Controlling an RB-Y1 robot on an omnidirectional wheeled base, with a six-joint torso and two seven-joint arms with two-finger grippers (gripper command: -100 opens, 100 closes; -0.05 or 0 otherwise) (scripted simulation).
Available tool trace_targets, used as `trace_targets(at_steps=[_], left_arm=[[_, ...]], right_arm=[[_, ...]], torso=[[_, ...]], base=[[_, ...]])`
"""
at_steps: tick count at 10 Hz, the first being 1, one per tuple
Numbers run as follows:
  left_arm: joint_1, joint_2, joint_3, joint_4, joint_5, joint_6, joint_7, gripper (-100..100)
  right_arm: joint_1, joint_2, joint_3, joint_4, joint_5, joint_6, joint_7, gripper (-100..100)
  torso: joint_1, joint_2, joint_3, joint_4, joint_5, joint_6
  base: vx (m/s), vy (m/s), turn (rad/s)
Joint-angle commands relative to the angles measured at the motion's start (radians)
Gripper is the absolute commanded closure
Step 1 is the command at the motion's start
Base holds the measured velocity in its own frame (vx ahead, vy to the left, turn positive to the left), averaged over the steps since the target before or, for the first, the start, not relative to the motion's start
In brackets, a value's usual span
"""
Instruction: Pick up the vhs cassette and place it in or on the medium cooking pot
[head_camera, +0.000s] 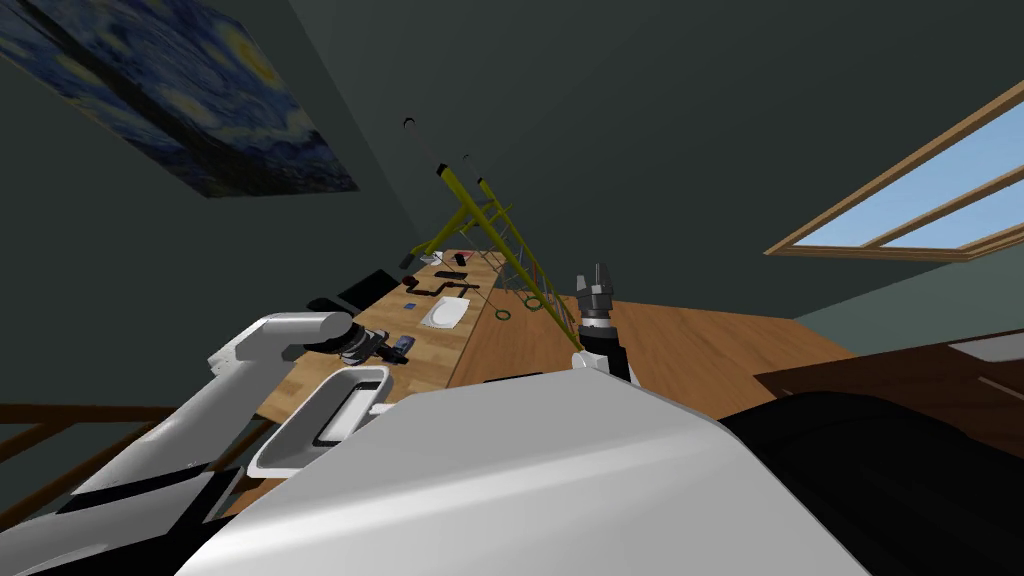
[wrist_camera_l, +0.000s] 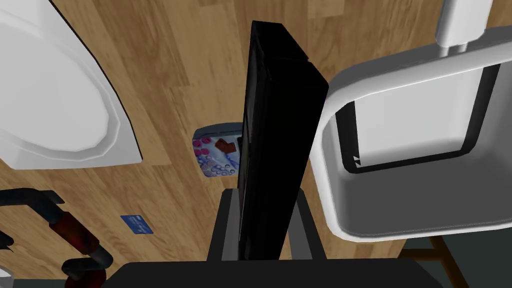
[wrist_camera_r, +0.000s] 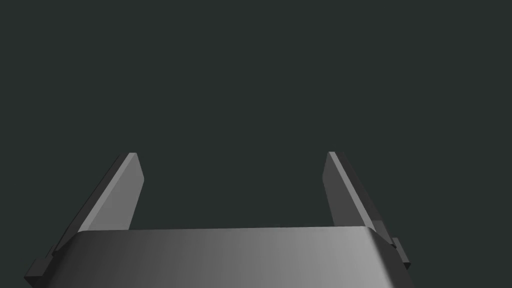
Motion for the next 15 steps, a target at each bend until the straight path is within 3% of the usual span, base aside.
trace_targets(at_steps=[1, 4, 5, 8, 9, 10, 11, 15], left_arm=[[0.005, 0.017, 0.029, 0.012, 0.016, 0.028, -0.026, 100], [0.027, 0.045, 0.087, 0.022, 0.042, 0.072, -0.07, 100], [0.042, 0.061, 0.122, 0.029, 0.058, 0.099, -0.098, 100], [0.064, 0.084, 0.175, 0.039, 0.081, 0.141, -0.139, 100], [0.07, 0.089, 0.188, 0.042, 0.086, 0.151, -0.15, 100], [0.065, 0.087, 0.18, 0.031, 0.083, 0.147, -0.135, 100], [0.067, 0.088, 0.182, 0.033, 0.084, 0.151, -0.139, -100], [0.067, 0.087, 0.182, 0.033, 0.084, 0.151, -0.139, -100]], right_arm=[[0.0, 0.0, 0.0, 0.0, 0.0, 0.0, 0.0, 0], [0.0, 0.0, 0.0, 0.0, 0.0, 0.0, 0.0, 0], [0.0, 0.0, 0.0, 0.0, 0.0, 0.0, 0.0, 0], [0.0, 0.0, 0.0, 0.0, 0.0, 0.0, 0.0, 0], [0.0, 0.0, 0.0, 0.0, 0.0, 0.0, 0.0, 0], [0.0, 0.0, 0.0, 0.0, 0.0, 0.0, 0.0, 0], [0.0, 0.0, 0.0, 0.0, 0.0, 0.0, 0.0, 0], [0.0, 0.0, 0.0, 0.0, 0.0, 0.0, 0.0, 0]], torso=[[0.0, 0.0, 0.0, 0.0, 0.0, 0.0], [0.0, -0.001, -0.001, -0.001, -0.001, -0.001], [-0.001, -0.001, -0.001, -0.001, -0.001, -0.002], [0.0, -0.003, -0.003, -0.002, -0.001, -0.002], [-0.001, -0.003, -0.003, -0.002, -0.001, -0.002], [-0.002, -0.003, -0.003, -0.002, -0.001, -0.002], [-0.003, -0.005, -0.004, -0.003, -0.001, -0.001], [-0.004, -0.008, -0.005, -0.003, -0.002, 0.0]], base=[[-0.045, 0.0, 0.107], [-0.045, 0.008, 0.092], [-0.028, 0.027, 0.142], [-0.023, 0.029, 0.099], [-0.034, 0.002, 0.109], [-0.006, 0.005, 0.028], [0.0, 0.0, 0.0], [0.0, 0.0, 0.0]])
